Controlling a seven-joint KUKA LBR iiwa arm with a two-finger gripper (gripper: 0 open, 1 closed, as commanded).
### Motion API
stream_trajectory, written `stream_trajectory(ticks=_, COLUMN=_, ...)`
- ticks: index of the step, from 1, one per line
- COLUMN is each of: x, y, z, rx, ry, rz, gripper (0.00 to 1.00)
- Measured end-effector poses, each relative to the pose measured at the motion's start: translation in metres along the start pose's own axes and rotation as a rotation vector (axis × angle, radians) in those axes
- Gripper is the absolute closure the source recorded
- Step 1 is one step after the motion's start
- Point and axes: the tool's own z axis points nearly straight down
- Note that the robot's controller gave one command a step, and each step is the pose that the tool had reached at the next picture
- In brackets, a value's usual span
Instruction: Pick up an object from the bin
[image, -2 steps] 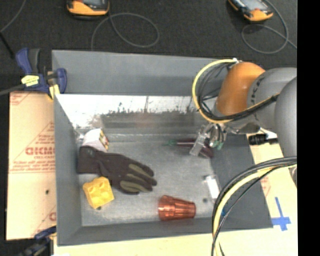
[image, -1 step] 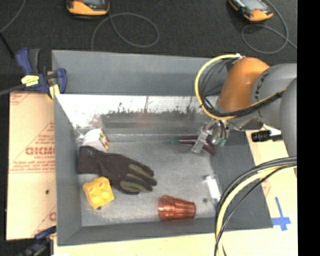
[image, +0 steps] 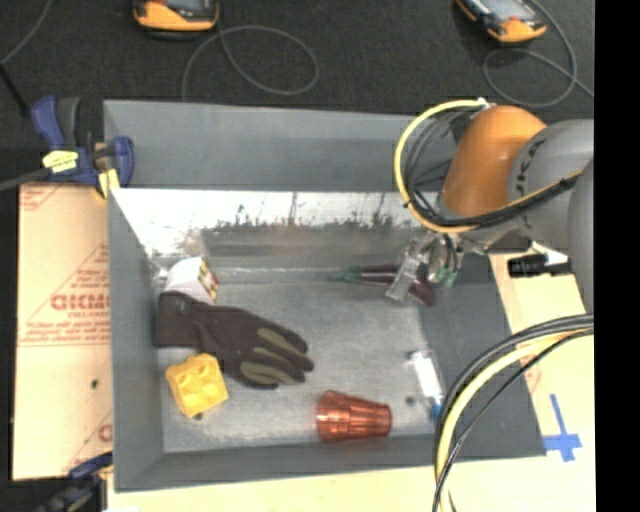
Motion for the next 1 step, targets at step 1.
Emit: stream_trajectory(ticks=1, x=-0.0007, y=0.0004, z=-0.0171, rx=-0.001, ry=-0.001, rz=-0.001, gripper=1.0)
